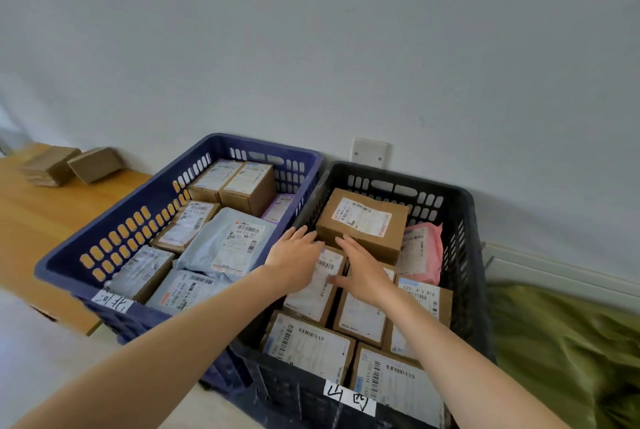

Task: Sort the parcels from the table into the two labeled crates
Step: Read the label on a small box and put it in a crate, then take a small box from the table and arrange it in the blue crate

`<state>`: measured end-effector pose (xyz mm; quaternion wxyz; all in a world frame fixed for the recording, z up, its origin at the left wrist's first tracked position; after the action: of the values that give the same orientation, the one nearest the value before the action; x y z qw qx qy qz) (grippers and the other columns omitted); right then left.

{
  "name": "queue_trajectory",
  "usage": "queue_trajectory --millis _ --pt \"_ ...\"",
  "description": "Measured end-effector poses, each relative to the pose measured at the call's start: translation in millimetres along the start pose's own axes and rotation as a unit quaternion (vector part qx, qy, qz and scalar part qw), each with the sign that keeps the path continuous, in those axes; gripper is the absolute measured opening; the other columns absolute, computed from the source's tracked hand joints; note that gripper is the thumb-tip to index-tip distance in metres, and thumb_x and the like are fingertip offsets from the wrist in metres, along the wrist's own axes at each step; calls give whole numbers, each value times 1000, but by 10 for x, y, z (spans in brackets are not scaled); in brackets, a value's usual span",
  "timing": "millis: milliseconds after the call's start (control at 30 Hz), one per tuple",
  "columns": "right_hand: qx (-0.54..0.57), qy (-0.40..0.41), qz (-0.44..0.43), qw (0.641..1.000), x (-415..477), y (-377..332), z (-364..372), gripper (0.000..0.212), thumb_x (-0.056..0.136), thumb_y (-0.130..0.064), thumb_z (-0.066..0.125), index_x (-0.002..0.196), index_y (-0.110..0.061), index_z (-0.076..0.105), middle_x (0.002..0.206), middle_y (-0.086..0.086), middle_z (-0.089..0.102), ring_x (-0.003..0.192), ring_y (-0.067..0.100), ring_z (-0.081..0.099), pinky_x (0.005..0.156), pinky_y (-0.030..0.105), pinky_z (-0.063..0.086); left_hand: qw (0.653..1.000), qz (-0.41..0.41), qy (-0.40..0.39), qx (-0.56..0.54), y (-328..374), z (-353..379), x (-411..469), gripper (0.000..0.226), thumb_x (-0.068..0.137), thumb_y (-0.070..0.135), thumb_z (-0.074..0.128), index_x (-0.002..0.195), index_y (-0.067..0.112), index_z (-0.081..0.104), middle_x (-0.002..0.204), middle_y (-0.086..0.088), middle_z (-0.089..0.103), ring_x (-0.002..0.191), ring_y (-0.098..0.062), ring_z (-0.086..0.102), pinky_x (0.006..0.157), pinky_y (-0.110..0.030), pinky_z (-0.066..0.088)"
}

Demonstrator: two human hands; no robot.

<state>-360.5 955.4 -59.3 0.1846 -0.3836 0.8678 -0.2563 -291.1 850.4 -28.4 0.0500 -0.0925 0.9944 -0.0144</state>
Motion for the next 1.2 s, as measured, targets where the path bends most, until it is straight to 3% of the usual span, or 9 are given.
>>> queue_trajectory --millis 167,367,533,767,1000,1200 --pt "8 42 -65 997 126 -459 -87 77 92 -30 64 154 -27 18 162 -5 15 148 15 14 118 36 19 988 -56 112 -92 -291 -428 -230 56 97 19 51 149 22 31 157 -2 27 147 -21 15 118 -36 14" --pt "7 57 -121 991 492 -1212 27 69 95 -36 59 152 -26 22 159 -4 23 146 16 24 116 36 29 979 -118 140 -95 -1042 -620 -565 58 97 16 49 150 22 26 159 -1 23 147 -20 15 118 -35 15" --pt "25 48 -168 984 799 -1933 369 62 94 -32 60 148 -23 32 152 -4 35 138 14 35 111 30 32 963 -167 169 -125 -1832 -654 -896 51 98 20 48 147 26 34 154 3 32 144 -18 25 114 -36 28" --pt "17 3 -196 981 1364 -3110 1121 63 97 -32 55 151 -20 27 156 -3 28 142 14 30 111 27 28 949 -223 171 -143 -3235 -531 -1415 55 98 23 47 150 25 28 158 2 24 144 -20 24 111 -35 31" --pt "-19 -26 -204 978 1919 -4243 1892 64 100 -37 50 154 -19 20 160 -1 20 146 16 20 114 34 27 947 -244 156 -137 -4630 -304 -1915 53 101 23 43 151 25 26 159 1 23 146 -19 21 112 -34 29" --pt "-20 -28 -200 979 2324 -4935 2432 63 99 -41 48 152 -17 24 157 -1 26 143 16 27 111 33 32 944 -264 135 -143 -5614 -83 -2183 51 102 23 43 150 25 26 158 2 24 145 -19 23 105 -34 38"
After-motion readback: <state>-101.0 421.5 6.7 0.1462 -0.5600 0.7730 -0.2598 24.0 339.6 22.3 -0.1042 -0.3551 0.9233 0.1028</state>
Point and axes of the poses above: each hand's wrist, its own x-axis towards the middle knuckle, its own z-axis out of the palm, y = z × x, the point moved 6 cm from there along x, towards the middle knuckle
